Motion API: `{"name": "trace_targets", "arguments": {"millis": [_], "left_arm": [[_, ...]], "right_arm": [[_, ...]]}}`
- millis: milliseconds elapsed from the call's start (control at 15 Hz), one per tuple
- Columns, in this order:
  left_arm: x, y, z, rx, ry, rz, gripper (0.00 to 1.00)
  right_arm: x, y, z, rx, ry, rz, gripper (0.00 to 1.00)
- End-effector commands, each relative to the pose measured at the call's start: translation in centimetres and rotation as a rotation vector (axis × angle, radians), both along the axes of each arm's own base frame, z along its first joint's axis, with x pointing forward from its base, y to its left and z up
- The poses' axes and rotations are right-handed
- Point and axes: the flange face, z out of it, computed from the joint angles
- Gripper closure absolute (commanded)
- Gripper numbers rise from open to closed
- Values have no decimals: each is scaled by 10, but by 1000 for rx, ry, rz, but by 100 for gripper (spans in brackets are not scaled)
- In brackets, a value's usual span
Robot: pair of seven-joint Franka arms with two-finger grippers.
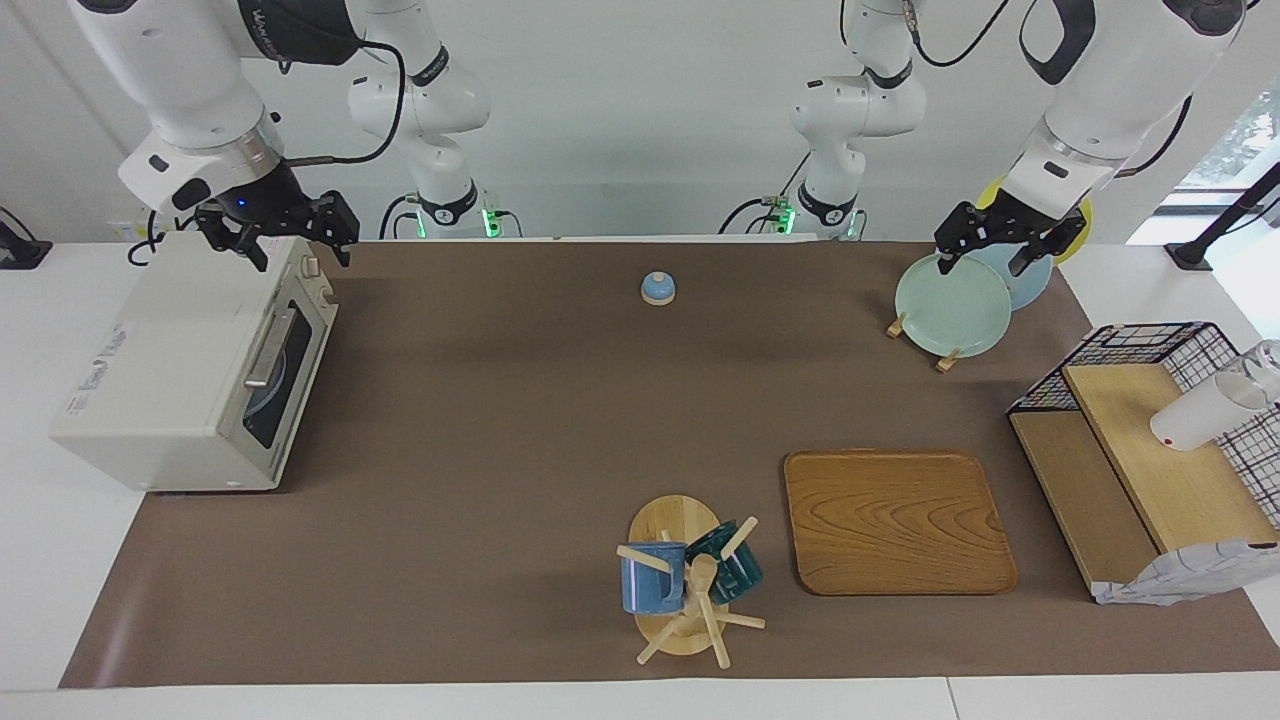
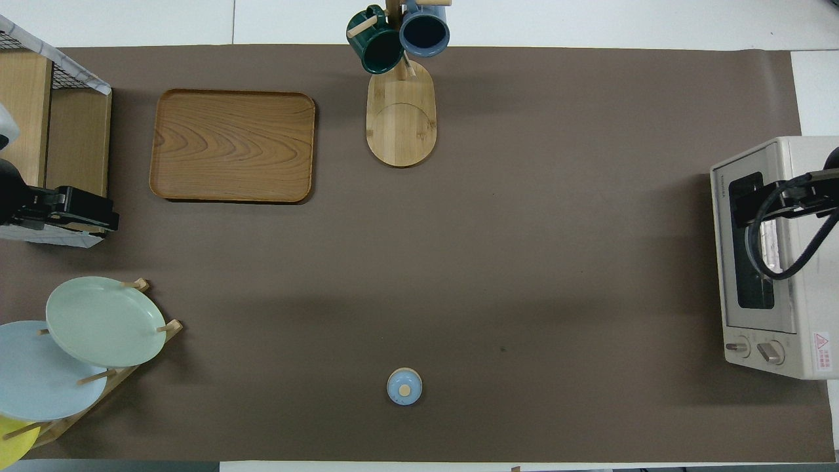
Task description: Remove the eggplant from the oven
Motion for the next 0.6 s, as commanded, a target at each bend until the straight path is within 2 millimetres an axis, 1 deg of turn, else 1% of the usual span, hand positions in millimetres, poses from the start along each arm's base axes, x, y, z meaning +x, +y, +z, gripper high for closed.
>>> {"name": "trace_targets", "arguments": {"millis": [0, 468, 535], "left_arm": [[-4, 1, 2, 20, -11, -5, 0], [-4, 1, 3, 20, -13, -5, 0], [-4, 1, 2, 20, -11, -5, 0]], "right_arm": [[0, -2, 2, 27, -12, -24, 0], [-5, -4, -4, 27, 4, -5, 0], [-5, -4, -4, 29, 4, 7, 7]]}}
